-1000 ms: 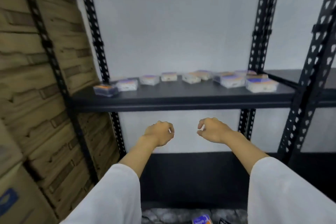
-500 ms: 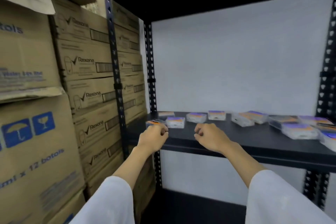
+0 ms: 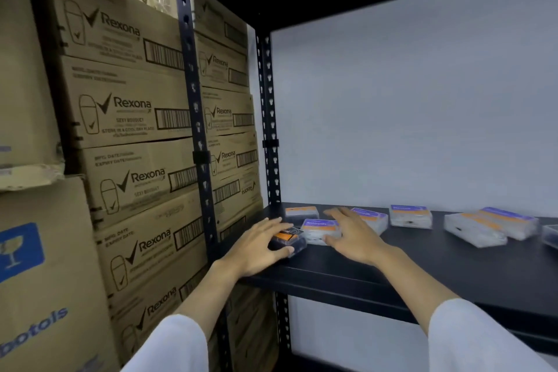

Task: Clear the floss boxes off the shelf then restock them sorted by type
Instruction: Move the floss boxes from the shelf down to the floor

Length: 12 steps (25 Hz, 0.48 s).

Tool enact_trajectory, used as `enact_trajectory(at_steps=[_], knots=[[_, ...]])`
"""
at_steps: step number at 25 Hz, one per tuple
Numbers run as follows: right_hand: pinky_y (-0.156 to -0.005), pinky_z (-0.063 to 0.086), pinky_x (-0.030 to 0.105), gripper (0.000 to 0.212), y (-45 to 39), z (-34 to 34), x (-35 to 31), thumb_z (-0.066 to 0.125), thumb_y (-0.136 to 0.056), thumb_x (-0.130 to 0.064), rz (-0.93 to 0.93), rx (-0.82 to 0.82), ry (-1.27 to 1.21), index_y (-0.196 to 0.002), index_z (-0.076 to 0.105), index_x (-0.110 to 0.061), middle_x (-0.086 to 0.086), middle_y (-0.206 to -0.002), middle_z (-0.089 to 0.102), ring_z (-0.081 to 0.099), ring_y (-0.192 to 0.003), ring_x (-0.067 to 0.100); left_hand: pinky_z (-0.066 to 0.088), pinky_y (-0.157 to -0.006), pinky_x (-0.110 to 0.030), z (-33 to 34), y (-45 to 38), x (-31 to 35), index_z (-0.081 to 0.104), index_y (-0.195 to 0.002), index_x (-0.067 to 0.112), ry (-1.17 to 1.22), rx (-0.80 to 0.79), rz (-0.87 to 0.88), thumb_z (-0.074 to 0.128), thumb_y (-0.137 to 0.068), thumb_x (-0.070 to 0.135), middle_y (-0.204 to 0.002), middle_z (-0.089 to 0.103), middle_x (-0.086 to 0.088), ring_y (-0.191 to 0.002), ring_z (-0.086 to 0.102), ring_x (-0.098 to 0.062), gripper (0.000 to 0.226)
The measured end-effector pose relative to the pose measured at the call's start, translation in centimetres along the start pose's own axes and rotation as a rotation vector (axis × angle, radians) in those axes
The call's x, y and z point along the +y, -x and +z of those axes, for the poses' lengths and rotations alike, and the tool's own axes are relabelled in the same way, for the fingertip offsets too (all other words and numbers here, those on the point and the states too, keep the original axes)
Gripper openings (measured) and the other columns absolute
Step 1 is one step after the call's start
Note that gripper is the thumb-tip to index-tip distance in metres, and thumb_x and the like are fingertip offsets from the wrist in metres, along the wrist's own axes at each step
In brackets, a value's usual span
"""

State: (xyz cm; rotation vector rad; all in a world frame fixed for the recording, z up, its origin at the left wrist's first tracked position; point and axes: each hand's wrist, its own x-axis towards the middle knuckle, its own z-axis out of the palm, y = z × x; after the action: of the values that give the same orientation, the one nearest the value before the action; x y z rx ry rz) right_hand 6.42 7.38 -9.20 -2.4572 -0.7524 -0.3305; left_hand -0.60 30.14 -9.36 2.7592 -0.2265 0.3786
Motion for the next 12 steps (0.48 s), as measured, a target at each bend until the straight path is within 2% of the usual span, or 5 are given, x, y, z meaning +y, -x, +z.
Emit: enact_trajectory(at_steps=[3,6,9,12], knots=[[-0.110,0.029,0.034,0.053,-1.0,0.8,0.5,0.059,-0.092,-0.027,0.007,-0.071,-0.038,-0.140,0.039,-0.021,0.005,-0.148,0.035,0.035,-0.134,0.022,0.016,-0.117,-0.035,1.1,-0.1,-0.6,0.038,-0.143,0.040,0.085,0.038,0.010,0.054,-0.091,0.052,-0.152,0.031,0.013,-0.145,0.014,-0.010,0.056],[-0.105,0.033,0.033,0.042,-0.1,0.6,1.1,0.061,-0.090,-0.027,0.018,-0.056,-0.045,-0.129,0.047,-0.025,0.005,-0.135,0.042,0.040,-0.122,0.021,0.030,-0.105,-0.026,1.4,0.4,0.1,0.047,-0.136,0.039,0.104,0.119,-0.007,0.058,-0.084,0.061,-0.131,0.042,0.016,-0.130,0.034,-0.009,0.058],[-0.105,0.033,0.034,0.036,2.1,-1.2,1.7,0.066,-0.084,-0.033,0.050,-0.063,-0.058,-0.116,0.049,-0.028,0.000,-0.127,0.038,0.036,-0.122,0.020,0.043,-0.091,-0.028,1.4,1.0,2.1,0.054,-0.122,0.039,-0.003,0.209,-0.036,0.058,-0.074,0.073,-0.108,0.039,0.010,-0.106,0.043,-0.009,0.060],[-0.092,0.040,0.032,0.029,4.6,-3.2,2.4,0.069,-0.081,-0.035,0.091,-0.076,-0.077,-0.099,0.046,-0.031,-0.002,-0.119,0.040,0.044,-0.107,0.019,0.043,-0.095,-0.033,1.6,1.5,4.1,0.053,-0.122,0.036,0.027,0.155,-0.027,0.058,-0.079,0.067,-0.113,0.039,0.006,-0.111,0.040,-0.013,0.054]])
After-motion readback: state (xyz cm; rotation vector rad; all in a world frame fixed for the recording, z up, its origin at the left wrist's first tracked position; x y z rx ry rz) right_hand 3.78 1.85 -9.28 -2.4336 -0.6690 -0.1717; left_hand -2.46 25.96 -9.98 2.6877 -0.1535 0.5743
